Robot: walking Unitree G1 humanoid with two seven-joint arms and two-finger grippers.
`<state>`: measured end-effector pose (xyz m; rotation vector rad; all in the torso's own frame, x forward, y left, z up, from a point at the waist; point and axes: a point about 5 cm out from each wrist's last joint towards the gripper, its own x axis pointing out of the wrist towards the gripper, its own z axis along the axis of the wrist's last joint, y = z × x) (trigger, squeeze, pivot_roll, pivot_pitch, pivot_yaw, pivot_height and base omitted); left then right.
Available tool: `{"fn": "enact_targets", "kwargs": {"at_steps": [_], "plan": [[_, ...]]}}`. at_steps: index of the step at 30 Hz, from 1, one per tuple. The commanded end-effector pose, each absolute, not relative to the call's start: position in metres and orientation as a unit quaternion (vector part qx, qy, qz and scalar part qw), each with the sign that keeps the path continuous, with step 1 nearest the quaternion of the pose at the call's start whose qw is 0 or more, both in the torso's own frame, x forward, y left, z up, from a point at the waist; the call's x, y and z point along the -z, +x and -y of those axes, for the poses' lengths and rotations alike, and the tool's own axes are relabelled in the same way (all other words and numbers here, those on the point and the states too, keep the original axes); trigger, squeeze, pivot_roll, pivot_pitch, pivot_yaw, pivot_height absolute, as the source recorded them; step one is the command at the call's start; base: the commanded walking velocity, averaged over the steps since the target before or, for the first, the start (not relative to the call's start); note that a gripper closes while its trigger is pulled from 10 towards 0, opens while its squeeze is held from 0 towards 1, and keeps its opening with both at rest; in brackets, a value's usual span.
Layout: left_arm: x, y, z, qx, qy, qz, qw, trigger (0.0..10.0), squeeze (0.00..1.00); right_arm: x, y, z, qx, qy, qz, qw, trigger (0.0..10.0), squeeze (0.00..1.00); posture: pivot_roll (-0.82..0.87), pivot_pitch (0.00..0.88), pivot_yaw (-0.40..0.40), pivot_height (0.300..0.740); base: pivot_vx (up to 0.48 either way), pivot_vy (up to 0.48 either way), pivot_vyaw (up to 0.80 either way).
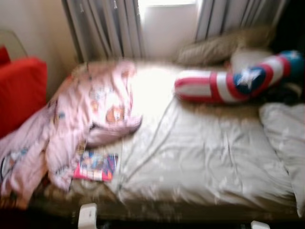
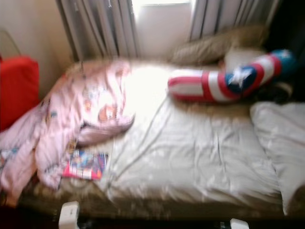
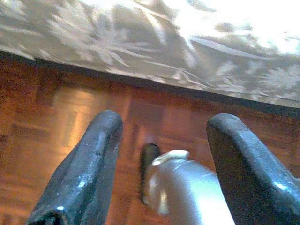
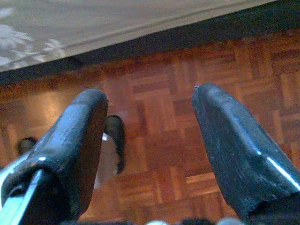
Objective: Clean up the room
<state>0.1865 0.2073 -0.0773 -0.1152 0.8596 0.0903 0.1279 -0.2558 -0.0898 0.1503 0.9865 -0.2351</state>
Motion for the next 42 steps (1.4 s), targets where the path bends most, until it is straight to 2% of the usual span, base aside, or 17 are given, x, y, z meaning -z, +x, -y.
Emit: {"fn": "enact_targets", "kwargs": {"at_steps": [1,8,24,26,27,42], "plan": [[0.078,0.183,-0.211,-0.051,-0.047,-0.422,0.904,10.0,0.0,0.089,0.14,0.241,0.099,0.076,-0.46,0.879,10.0,0.0,-0.02,0.0,-0.006,0.74,0.0,0.48,0.0],[0.079,0.182,-0.213,-0.052,-0.044,-0.425,0.903,10.0,0.0,0.09,0.164,0.198,0.065,0.072,-0.456,0.885,10.0,0.0,-0.01,0.0,-0.005,0.74,0.0,0.48,0.0],[0.078,0.182,-0.216,-0.06,-0.044,-0.422,0.904,10.0,0.0,0.084,0.191,0.152,0.051,0.082,-0.452,0.887,10.0,0.0,-0.01,0.0,-0.012,0.74,0.0,0.479,0.0],[0.078,0.182,-0.217,-0.064,-0.044,-0.421,0.904,10.0,0.0,0.087,0.179,0.177,0.064,0.081,-0.455,0.885,10.0,0.0,0.0,0.0,-0.015,0.74,0.0,0.0,0.0],[0.078,0.182,-0.217,-0.064,-0.044,-0.42,0.904,10.0,0.0,0.088,0.177,0.181,0.066,0.08,-0.455,0.884,10.0,0.0,0.0,0.0,-0.015,0.74,0.0,0.0,0.0],[0.078,0.182,-0.216,-0.066,-0.049,-0.421,0.903,10.0,0.0,0.087,0.176,0.185,0.068,0.086,-0.45,0.886,10.0,0.0,0.0,0.0,-0.018,0.74,0.0,0.0,0.0]]}}
